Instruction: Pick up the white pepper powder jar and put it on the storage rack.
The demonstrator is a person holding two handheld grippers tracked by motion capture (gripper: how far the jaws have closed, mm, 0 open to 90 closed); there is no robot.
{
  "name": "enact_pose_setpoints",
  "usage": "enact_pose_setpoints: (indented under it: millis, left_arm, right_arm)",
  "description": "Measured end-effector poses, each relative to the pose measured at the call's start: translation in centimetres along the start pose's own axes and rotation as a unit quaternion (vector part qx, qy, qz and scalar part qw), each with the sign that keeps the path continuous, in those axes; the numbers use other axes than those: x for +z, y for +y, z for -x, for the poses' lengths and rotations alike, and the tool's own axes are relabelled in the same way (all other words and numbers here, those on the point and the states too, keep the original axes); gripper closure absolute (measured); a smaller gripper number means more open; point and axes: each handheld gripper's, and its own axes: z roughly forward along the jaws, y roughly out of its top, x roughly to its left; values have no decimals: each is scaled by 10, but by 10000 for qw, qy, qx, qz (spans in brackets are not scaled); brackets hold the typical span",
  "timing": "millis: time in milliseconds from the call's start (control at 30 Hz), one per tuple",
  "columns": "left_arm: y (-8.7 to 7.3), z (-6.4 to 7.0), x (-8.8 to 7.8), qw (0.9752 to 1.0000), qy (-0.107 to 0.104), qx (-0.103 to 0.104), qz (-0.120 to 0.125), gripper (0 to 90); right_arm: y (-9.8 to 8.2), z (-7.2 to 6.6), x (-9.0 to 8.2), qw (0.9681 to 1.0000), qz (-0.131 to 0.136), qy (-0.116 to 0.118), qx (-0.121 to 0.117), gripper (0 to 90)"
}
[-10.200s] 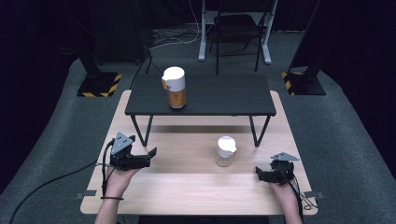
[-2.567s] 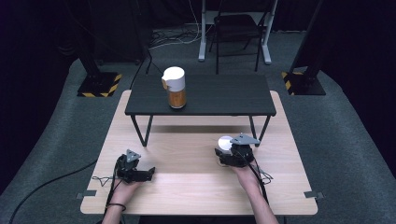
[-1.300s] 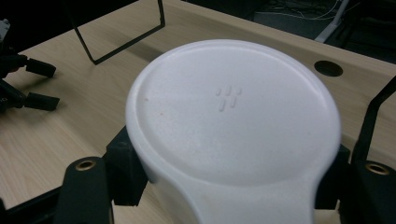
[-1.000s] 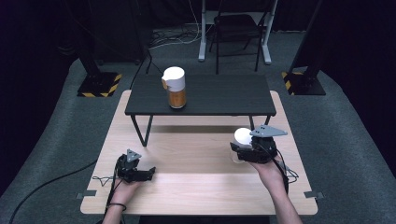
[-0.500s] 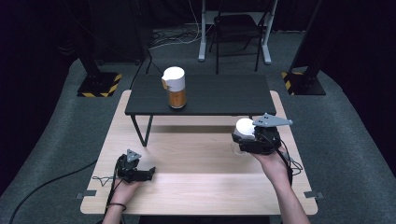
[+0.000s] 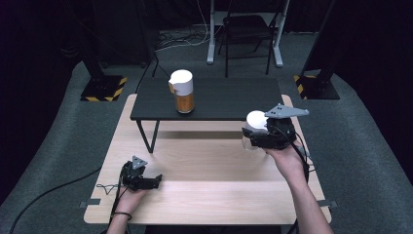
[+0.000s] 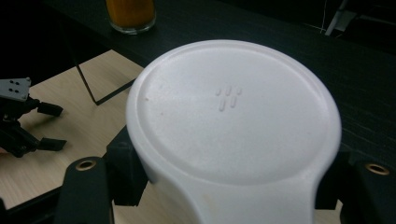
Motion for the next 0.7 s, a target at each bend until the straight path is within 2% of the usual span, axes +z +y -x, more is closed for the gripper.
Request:
enact_pose_setpoints:
  millis: [133,400,700]
  left_arm:
    - [0,0,0,10000,0,2,0,0]
    - [0,0,0,10000,0,1,0,0]
    - [0,0,0,10000,0,3,-1,0]
  right_arm:
    - [10,-2,-1,9999,40,-35,-109,302]
    - [25,3,0,9999,116,52,-88,302]
    - [42,4,-1,9997,203,-36,-105,303]
